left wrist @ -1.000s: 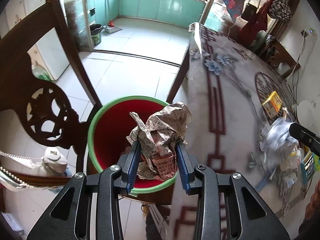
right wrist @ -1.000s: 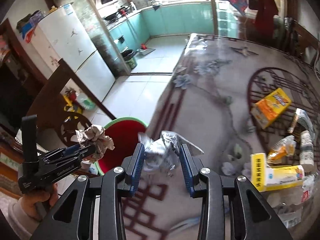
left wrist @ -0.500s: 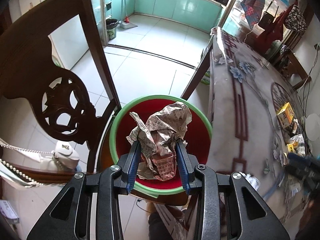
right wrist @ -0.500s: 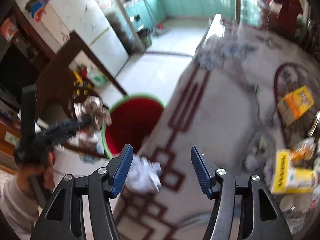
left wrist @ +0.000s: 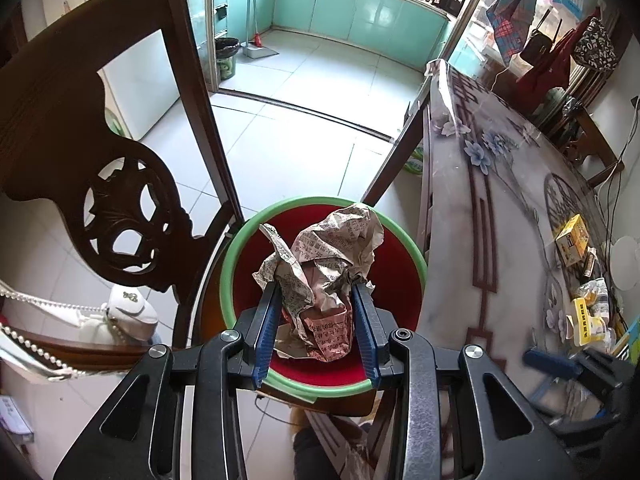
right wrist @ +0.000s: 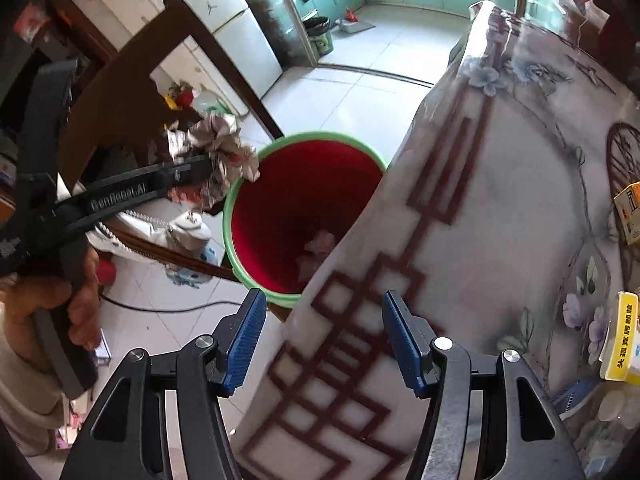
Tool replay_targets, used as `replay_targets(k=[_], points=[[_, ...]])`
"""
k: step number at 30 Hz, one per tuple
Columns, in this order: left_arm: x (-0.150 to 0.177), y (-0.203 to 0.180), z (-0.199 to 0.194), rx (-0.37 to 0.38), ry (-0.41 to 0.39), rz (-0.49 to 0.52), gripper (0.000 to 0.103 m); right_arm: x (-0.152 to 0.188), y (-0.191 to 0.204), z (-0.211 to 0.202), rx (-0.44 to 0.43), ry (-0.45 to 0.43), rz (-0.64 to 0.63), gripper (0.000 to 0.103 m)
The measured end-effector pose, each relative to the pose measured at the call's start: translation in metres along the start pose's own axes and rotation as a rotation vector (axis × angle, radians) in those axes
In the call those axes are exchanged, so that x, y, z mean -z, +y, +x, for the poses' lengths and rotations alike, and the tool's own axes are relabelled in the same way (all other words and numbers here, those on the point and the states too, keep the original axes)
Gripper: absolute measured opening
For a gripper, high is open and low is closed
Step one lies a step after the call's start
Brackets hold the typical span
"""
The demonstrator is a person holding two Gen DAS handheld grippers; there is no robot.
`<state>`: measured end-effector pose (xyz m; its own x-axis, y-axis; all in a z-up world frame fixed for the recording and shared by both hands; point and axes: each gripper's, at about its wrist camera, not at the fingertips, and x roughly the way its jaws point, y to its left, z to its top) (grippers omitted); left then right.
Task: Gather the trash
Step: 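Drop the patterned paper into the red bucket by opening the left tool, then grasp a white wrapper with left tool while right tool grasps paper cups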
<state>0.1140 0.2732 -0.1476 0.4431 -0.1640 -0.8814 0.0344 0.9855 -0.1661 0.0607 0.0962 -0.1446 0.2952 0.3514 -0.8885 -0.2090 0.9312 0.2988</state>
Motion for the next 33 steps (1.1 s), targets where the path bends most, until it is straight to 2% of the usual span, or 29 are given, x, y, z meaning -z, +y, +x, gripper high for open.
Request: replay_targets(k=[2,4,6,8,24,29,33], points=[[0.001,0.0,0.001,0.002,0.001,-0.002,0.035,-0.004,-0.004,-0.007,0.018,-0.024,0.009,0.059],[0.001,0.0,0.002,0.005,0.004,-0.002,0.043,-0.009,-0.005,-0.016,0.036,-0.047,0.007,0.059],[0.002,-0.003,0.002,0.011,0.004,-0.001,0.058,-0.012,-0.004,-0.024,0.058,-0.068,-0.005,0.059],[0.003,-0.007,0.001,0.016,-0.002,0.005,0.061,-0.015,-0.001,-0.03,0.073,-0.086,-0.016,0.059],[0.007,-0.034,-0.013,0.014,-0.031,0.067,0.062,-0.008,-0.005,-0.069,0.075,-0.169,0.002,0.059],[0.011,-0.052,-0.015,0.031,-0.034,0.098,0.064,0.004,-0.024,-0.084,0.094,-0.191,0.037,0.059],[0.016,-0.073,-0.017,0.06,-0.037,0.139,0.066,0.025,-0.058,-0.097,0.14,-0.187,0.103,0.059]])
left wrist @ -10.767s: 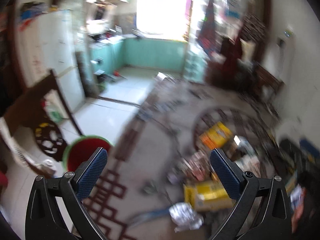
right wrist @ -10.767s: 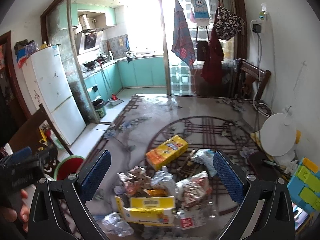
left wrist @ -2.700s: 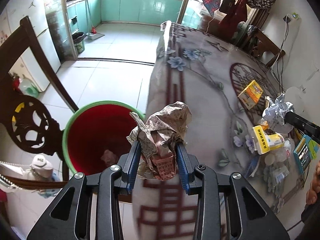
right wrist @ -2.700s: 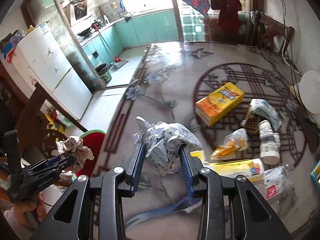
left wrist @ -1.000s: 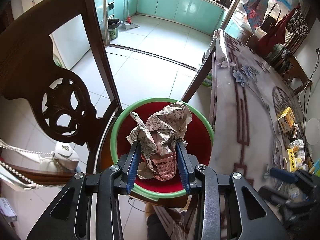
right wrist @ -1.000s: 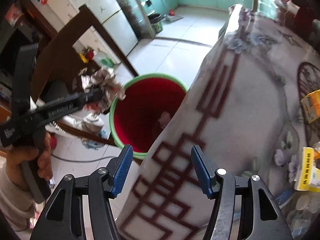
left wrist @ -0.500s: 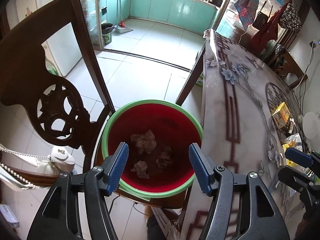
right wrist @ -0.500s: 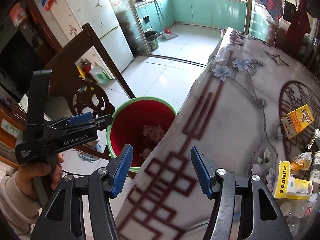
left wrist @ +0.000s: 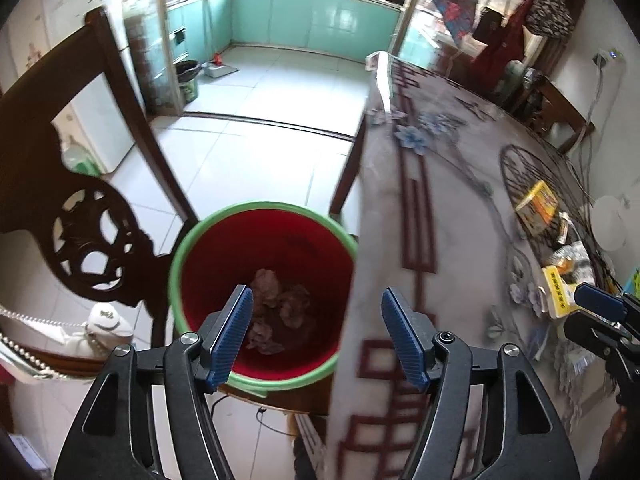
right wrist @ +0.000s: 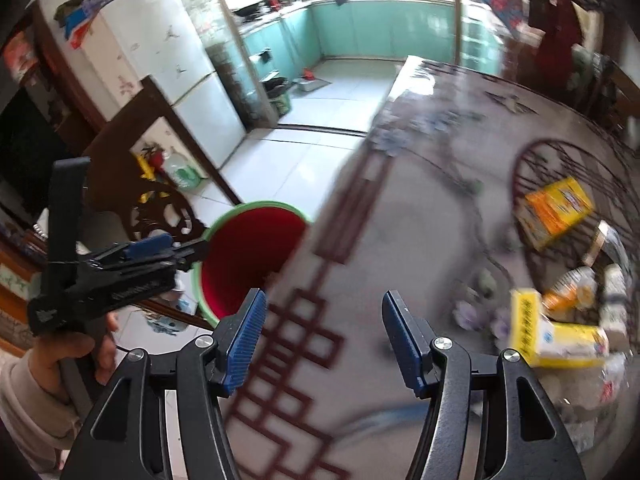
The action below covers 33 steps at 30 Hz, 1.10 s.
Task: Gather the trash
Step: 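Grasp a white wrapper with left tool while right tool grasps paper cups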
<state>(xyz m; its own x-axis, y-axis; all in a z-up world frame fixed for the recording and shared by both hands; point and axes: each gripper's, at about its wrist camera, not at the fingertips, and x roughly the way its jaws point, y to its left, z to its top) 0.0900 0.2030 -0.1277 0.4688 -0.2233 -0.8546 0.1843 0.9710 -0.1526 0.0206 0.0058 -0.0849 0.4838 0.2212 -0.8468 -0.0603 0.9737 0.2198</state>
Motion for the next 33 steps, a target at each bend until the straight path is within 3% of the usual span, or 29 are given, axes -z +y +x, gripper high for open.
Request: replay_targets(k=[8,13,19,27,28,31,33], points=[[0.001,-0.059,0.007,0.065,0.02,0.082,0.069,0.039,-0.125,-0.046,0.174,-0.017,0.216,0.059],[0.002,-0.1,0.008,0.101,0.026,0.114,0.069,0.038,-0.206,-0.07,0.285,-0.058,0.304,0.059],[-0.001,-0.163,0.004,0.157,0.018,0.163,0.07,0.022,-0.283,-0.046,0.335,-0.013,0.34,0.059],[-0.004,-0.249,0.016,0.197,0.032,0.314,0.07,0.022,-0.313,0.005,0.286,0.067,0.3,0.059],[-0.006,-0.258,0.021,0.202,0.041,0.332,0.07,0.022,-0.314,0.009,0.282,0.069,0.294,0.058],[-0.011,-0.285,0.036,0.213,0.059,0.367,0.07,0.024,-0.32,0.019,0.29,0.087,0.276,0.035],[-0.015,-0.302,0.049,0.22,0.075,0.394,0.07,0.024,-0.324,0.021,0.288,0.08,0.272,0.035]])
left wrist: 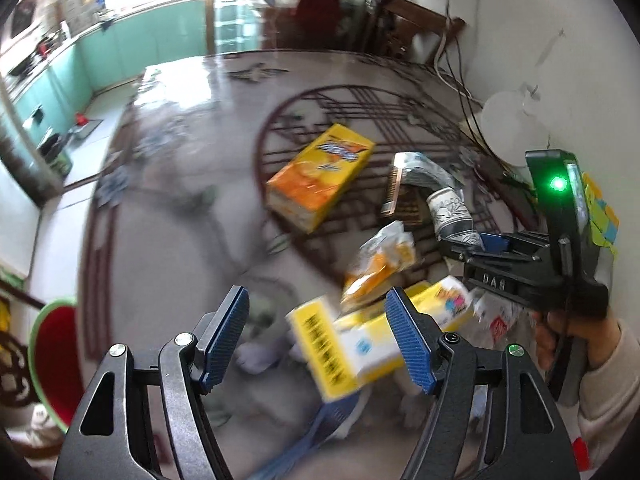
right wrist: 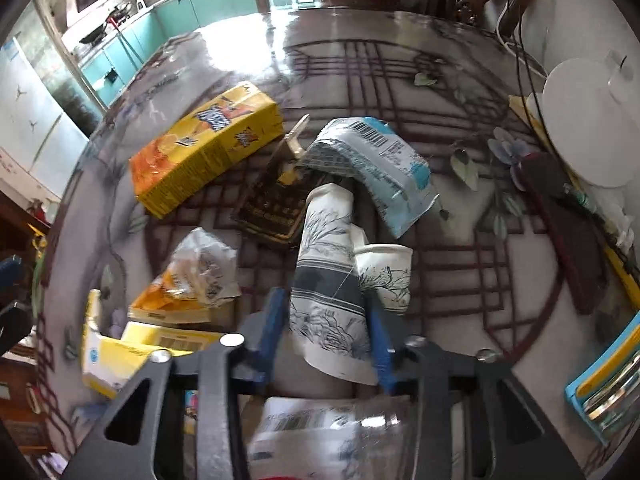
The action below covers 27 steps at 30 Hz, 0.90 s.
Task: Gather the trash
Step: 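Grasp a white wrapper with left tool while right tool grasps paper cups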
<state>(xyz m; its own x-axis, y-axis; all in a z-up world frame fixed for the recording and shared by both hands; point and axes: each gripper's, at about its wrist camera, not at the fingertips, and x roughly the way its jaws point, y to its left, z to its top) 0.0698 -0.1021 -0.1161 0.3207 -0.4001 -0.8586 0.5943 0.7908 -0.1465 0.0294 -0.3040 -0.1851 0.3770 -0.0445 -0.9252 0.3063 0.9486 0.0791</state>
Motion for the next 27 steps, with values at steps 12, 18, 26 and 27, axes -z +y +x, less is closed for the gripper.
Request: replay_targets(k=[12,18,26,27], points=[[-0.022,-0.044,0.071,0.075,0.15,0.061,0.07,0.008,-0.033,-0.043,-0.121,-0.117,0.119,0.034],[-0.02,-0.043,0.097,0.078,0.224,0.027,0.027,0.011,-0.036,-0.048,-0.152,-0.119,0.144,0.034],[-0.021,-0.035,0.049,0.093,0.106,0.005,0.011,0.009,-0.022,-0.073,-0.175,-0.171,0.127,0.034],[-0.021,-0.031,0.036,0.089,0.077,-0.003,0.011,0.009,-0.019,-0.078,-0.18,-0.182,0.125,0.034]])
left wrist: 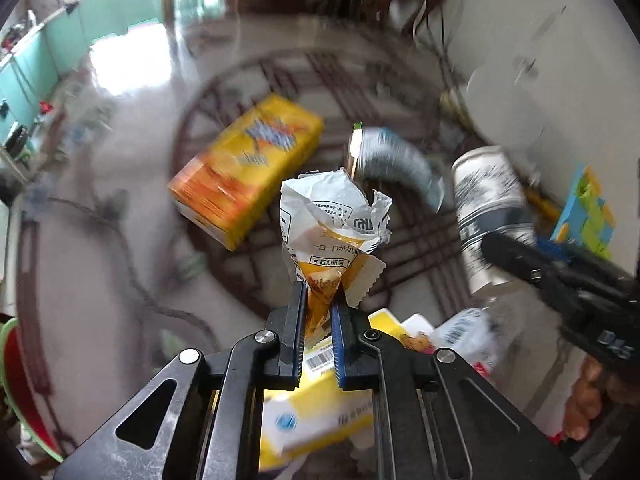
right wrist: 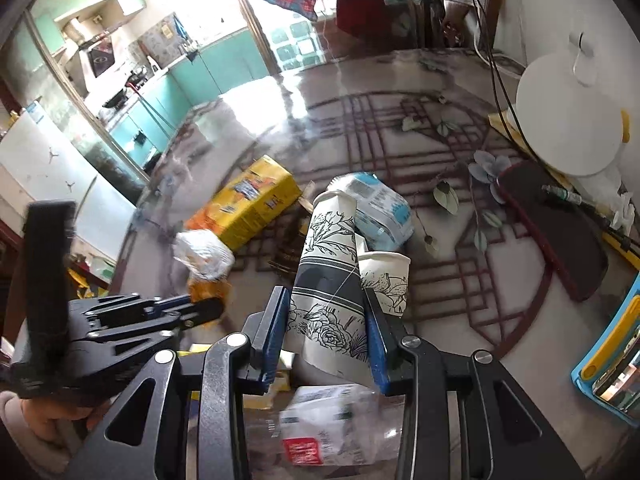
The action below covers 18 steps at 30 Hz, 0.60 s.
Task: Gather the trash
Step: 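Grasp a white wrapper with left tool while right tool grasps paper cups, then carry the white wrapper over the red bucket and open the left tool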
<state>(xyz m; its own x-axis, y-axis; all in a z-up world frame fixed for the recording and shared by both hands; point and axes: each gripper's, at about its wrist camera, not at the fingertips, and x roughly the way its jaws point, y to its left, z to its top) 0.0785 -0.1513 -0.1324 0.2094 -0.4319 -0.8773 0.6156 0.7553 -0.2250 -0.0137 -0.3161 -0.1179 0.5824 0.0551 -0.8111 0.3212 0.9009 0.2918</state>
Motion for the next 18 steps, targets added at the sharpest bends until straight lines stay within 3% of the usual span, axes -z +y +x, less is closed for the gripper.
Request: replay_targets(k=[7,18], points=[[0.022,0.033,-0.074,-0.063,-0.14,-0.074,0.011,-0.006,0.04,-0.027,-0.043,-0.064,-0.043,0.034],[0.069,0.101,-0.115,-0.126,-0.18,-0.207,0.011,0.006,0.114,-0.043,-0.054,-0.092,-0.115,0.034]])
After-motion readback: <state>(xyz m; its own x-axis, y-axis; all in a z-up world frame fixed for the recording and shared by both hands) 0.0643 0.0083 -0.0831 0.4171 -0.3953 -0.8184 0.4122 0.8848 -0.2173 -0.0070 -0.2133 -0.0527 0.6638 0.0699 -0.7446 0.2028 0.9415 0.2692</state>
